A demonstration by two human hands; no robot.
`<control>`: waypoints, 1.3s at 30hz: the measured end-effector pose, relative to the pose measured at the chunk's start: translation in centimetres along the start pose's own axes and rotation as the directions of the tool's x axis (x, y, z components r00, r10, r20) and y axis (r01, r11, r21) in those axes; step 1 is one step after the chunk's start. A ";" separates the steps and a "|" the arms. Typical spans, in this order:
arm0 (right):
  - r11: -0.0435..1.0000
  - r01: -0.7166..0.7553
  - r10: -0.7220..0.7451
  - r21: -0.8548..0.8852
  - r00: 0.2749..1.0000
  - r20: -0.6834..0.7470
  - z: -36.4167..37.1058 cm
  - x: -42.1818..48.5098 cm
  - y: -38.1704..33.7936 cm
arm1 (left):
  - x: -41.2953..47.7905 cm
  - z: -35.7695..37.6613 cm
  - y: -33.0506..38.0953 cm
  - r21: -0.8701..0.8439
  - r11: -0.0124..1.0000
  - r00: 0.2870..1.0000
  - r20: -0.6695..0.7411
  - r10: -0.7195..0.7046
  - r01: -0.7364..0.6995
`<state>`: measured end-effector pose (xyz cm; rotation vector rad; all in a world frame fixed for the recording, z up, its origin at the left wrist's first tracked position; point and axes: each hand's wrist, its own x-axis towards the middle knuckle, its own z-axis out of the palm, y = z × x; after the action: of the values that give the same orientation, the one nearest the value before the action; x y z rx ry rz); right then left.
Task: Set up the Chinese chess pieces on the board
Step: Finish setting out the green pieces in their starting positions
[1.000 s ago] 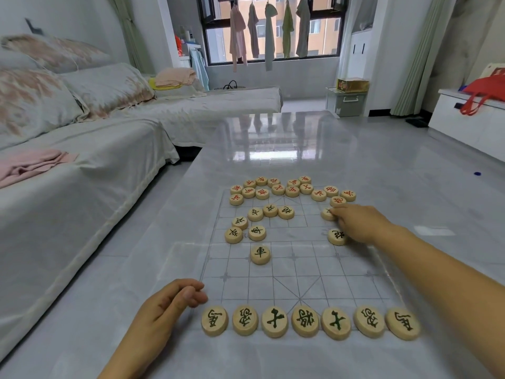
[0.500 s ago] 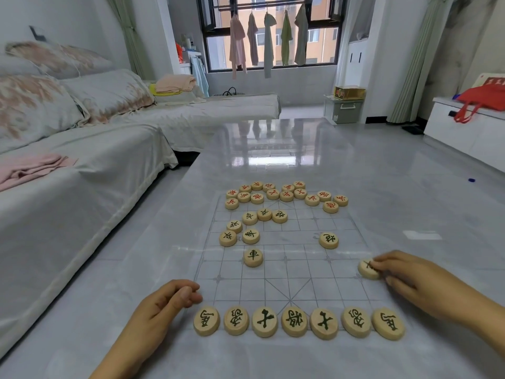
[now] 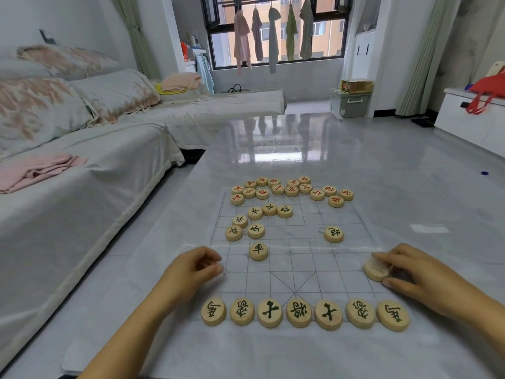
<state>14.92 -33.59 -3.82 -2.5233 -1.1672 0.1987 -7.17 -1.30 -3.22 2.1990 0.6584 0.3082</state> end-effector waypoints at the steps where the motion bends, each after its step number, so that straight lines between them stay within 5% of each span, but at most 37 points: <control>1: 1.000 -0.005 0.005 0.015 1.000 0.003 0.0 0.0 0.0 | 1.1 0.6 0.7 0.067 0.997 0.999 0.004 0.033 -0.033; 9: 0.991 -0.048 0.049 0.122 0.999 -0.006 0.2 -0.1 0.3 | 6.9 5.8 4.6 0.484 0.871 0.995 0.086 0.041 -0.078; 13: 0.993 -0.037 0.038 0.115 0.999 -0.012 0.1 -0.2 0.4 | 7.1 5.0 3.6 0.352 0.933 0.995 0.096 0.037 -0.069; 21: 0.986 -0.102 0.111 0.133 0.992 -0.062 0.7 0.1 0.1 | 4.1 0.7 -0.4 0.354 0.925 0.983 0.162 0.086 -0.139; 31: 0.938 -0.164 0.192 0.304 0.979 -0.065 0.1 1.8 -0.3 | -0.7 -1.9 -4.6 0.053 0.994 0.989 0.112 0.093 -0.099; 39: 0.999 0.007 -0.006 0.035 1.000 -0.028 0.0 9.4 -4.7 | -0.8 -1.3 -5.1 -0.076 0.988 0.991 0.020 0.133 -0.131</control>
<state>17.74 -23.62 -1.86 -2.4834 -1.1509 0.1798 -10.22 1.80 -6.28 2.1757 0.4806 0.3666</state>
